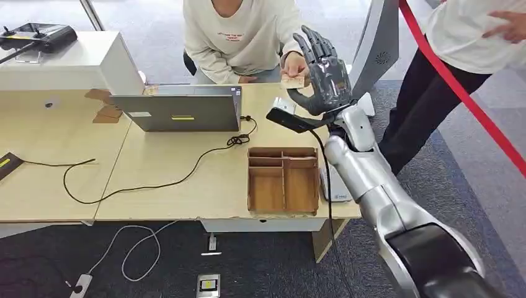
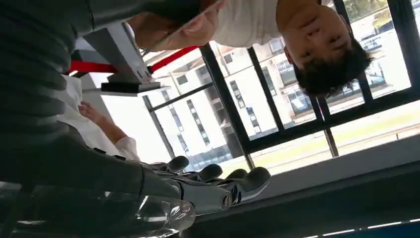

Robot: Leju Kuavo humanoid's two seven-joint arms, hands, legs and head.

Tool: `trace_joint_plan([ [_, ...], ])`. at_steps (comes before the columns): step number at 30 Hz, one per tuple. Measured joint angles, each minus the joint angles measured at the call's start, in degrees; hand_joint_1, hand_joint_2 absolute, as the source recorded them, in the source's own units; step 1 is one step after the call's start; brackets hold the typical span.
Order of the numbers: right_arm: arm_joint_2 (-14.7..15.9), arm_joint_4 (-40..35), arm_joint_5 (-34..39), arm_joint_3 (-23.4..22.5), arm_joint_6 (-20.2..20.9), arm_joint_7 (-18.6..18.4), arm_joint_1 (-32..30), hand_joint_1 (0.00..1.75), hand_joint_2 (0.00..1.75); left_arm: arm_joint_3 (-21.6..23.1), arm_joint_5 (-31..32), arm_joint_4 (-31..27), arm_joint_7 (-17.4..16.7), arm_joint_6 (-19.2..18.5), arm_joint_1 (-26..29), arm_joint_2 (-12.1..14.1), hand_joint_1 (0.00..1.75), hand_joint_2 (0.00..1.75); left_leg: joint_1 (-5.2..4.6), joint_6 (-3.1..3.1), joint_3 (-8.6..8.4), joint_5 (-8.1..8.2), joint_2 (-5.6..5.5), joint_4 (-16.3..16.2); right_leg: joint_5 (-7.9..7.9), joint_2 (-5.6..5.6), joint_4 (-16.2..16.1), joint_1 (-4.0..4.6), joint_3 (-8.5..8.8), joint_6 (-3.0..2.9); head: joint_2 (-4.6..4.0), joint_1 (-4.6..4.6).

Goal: Pass the card to the sensor for recognition and then transmit it.

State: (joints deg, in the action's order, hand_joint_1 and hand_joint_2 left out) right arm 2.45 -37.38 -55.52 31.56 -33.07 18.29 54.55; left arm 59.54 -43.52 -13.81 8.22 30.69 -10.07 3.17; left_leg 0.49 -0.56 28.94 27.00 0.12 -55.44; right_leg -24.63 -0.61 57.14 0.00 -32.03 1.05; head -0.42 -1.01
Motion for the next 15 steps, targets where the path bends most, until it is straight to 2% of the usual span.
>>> trace_joint_plan([
  [15,0.6,0.2,2.3,0.1,2.7,-0.2,0.0,1.75,1.75,0.0,0.0,0.0,-0.2,0.0,0.0,0.0,0.00,0.00,0.00,0.00,-0.01,0.00,0.01,0.0,0.00,0.00,0.0,0.00,0.00,0.00,0.00,0.00],
])
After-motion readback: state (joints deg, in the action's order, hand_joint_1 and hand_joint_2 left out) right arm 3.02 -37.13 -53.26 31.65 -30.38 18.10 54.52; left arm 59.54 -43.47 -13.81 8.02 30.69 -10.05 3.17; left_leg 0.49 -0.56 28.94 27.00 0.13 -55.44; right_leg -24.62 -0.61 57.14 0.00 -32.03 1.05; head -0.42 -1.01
